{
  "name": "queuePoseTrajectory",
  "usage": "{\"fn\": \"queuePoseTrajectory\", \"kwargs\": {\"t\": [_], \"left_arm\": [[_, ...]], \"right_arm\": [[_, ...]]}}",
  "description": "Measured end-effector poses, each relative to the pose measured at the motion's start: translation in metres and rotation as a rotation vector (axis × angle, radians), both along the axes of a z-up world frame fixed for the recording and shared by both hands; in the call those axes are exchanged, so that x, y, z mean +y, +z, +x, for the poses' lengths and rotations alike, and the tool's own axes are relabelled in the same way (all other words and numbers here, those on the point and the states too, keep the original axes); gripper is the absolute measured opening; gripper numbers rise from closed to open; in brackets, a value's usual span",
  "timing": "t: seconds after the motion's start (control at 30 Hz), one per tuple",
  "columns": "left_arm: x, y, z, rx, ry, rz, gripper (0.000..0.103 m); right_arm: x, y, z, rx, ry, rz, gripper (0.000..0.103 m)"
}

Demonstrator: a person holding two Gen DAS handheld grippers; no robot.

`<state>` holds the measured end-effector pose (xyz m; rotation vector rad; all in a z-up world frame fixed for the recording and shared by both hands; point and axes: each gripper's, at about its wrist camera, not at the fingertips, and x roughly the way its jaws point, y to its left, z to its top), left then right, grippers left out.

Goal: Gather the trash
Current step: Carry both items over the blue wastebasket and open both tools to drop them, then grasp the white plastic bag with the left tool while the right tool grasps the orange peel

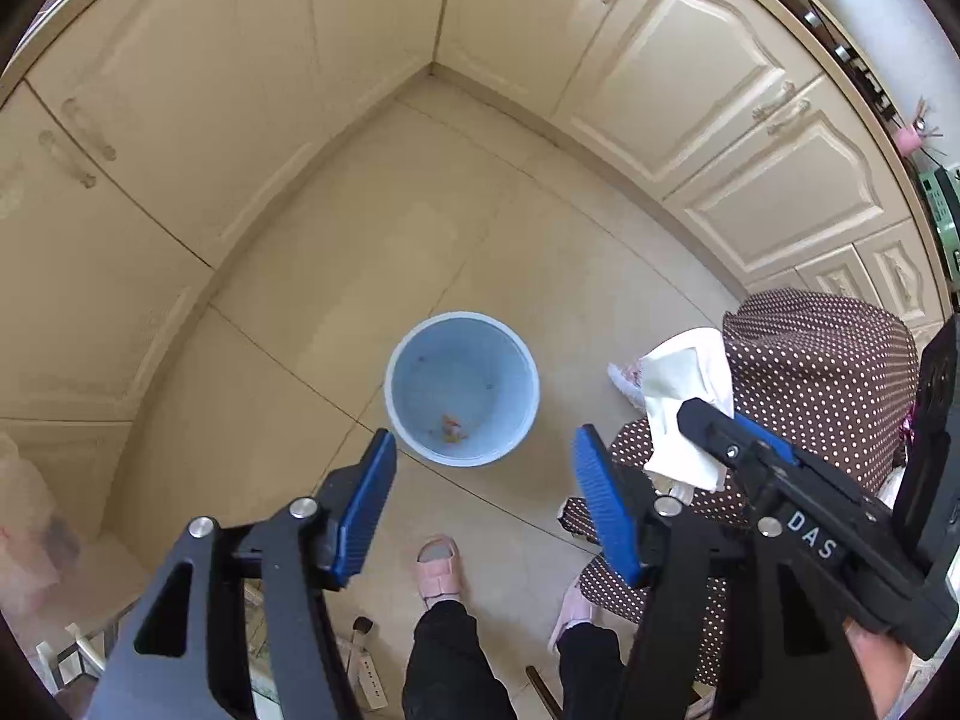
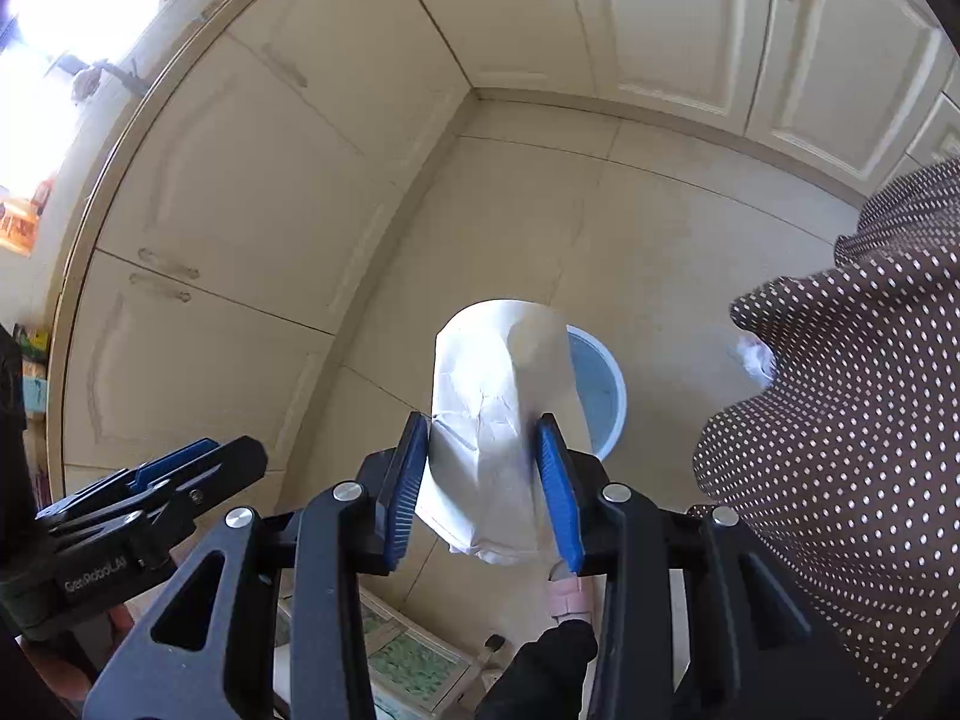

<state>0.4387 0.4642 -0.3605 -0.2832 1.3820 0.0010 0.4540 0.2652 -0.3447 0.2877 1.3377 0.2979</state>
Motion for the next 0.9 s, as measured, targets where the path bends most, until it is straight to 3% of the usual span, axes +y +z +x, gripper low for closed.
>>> {"fn": "queuePoseTrajectory", "kwargs": {"t": [0.23,0.3,0.37,0.6,0.8,0.9], "left_arm": [[0.015,0.024,-0.003,-0.042,0.049,0.024,0.06],[0.015,0.034,-0.004,-0.059,0.057,0.028,0.06],[0.015,0.042,-0.006,-0.071,0.06,0.033,0.062],[-0.013,0.074,-0.012,-0.115,0.046,0.04,0.062],[-0.096,0.101,-0.01,-0.158,-0.069,-0.003,0.063],[-0.166,0.11,-0.013,-0.166,-0.171,-0.047,0.063]], "right_arm": [[0.015,0.006,0.011,-0.047,0.031,0.035,0.037],[0.014,0.01,0.013,-0.064,0.038,0.048,0.049],[0.013,0.017,0.014,-0.08,0.04,0.044,0.05],[-0.032,0.056,0.0,-0.156,-0.014,0.002,0.05],[-0.121,0.1,-0.033,-0.256,-0.138,-0.083,0.051],[-0.178,0.117,-0.057,-0.299,-0.209,-0.137,0.051]]}}
